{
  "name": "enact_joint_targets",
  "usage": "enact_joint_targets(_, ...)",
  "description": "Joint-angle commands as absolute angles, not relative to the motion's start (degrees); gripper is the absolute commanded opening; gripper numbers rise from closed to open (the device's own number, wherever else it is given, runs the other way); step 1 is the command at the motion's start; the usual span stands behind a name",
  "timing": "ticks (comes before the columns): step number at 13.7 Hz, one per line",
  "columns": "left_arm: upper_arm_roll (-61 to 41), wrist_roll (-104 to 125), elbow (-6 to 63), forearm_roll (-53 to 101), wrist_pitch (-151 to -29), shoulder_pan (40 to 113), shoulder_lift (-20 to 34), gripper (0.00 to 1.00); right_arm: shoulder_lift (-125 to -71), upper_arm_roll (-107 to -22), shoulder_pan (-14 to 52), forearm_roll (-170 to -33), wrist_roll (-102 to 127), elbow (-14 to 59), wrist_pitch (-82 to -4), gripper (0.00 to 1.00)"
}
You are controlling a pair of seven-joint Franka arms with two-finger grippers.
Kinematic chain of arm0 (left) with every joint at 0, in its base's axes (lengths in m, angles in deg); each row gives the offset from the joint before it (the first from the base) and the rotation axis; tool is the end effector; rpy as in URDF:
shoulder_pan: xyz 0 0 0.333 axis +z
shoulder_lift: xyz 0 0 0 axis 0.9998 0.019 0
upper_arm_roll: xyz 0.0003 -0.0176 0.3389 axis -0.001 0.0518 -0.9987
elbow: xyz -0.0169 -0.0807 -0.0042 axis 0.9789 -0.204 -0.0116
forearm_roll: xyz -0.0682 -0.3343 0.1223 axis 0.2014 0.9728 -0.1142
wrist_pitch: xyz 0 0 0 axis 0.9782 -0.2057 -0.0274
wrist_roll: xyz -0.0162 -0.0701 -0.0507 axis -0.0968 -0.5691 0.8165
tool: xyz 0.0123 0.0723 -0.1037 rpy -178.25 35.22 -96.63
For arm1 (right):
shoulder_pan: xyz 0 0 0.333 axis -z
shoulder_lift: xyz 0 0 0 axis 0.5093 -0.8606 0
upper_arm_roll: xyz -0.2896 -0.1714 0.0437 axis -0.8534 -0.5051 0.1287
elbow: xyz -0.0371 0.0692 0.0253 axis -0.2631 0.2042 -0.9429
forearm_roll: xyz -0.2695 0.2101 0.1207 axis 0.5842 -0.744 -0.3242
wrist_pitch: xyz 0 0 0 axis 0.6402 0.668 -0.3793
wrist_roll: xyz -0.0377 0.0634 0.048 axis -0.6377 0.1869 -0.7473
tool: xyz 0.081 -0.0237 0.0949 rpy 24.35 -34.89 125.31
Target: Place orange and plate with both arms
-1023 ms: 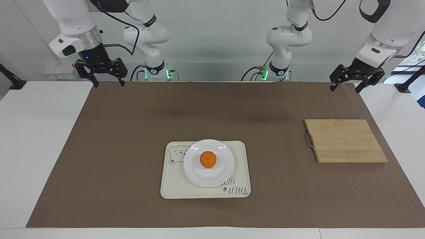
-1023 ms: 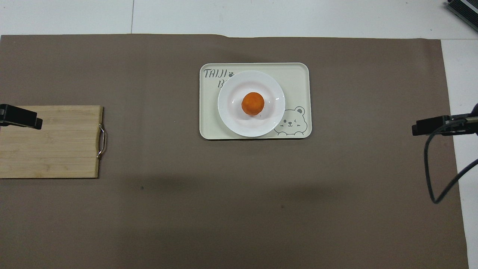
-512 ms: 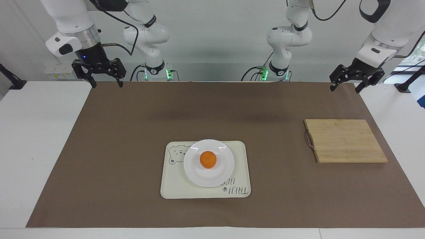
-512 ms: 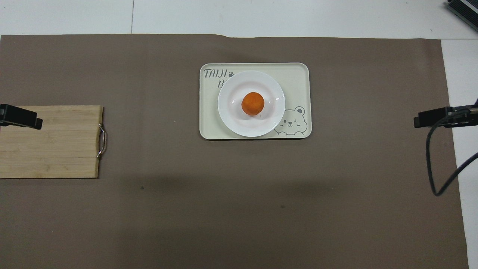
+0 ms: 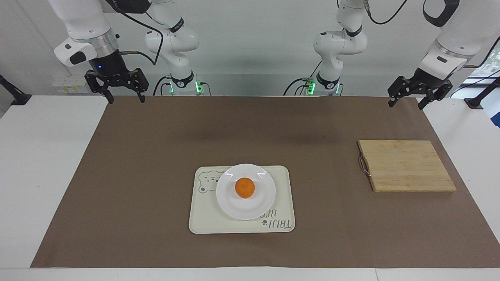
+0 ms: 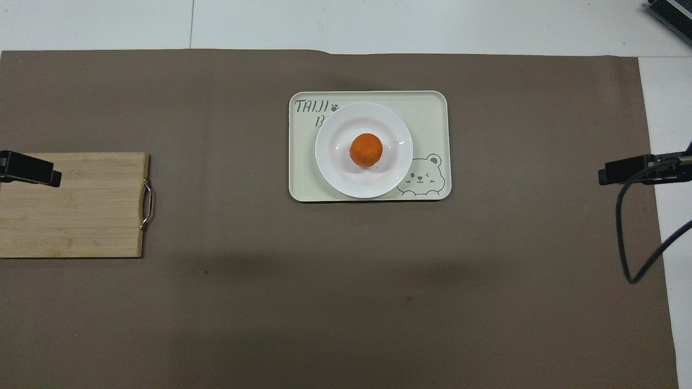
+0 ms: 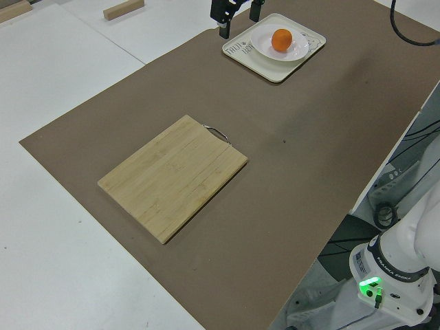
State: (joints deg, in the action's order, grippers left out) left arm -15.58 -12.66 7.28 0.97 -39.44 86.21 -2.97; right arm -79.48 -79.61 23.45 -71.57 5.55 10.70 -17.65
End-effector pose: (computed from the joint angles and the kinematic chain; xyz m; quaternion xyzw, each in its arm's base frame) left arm 0.5197 -0.0044 0.6410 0.9977 -0.0658 -0.0004 0.0165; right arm 0.5105 -0.0052 0.6495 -0.9994 -0.0074 -0.0341 0.0081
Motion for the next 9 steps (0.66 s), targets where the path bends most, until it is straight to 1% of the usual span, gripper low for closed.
enact_joint_targets(1, -15.6, -13.2, 6.2, 0.5, -38.5, 86.3, -2.5, 1.00, -79.5, -79.2, 23.9, -70.6, 5.2, 10.5, -17.2, 1.00)
enact_joint_targets(9, -15.6, -13.2, 6.2, 0.5, -38.5, 86.3, -2.5, 1.00, -79.4, -79.3, 24.0, -69.6, 5.4, 10.9, -17.2, 1.00)
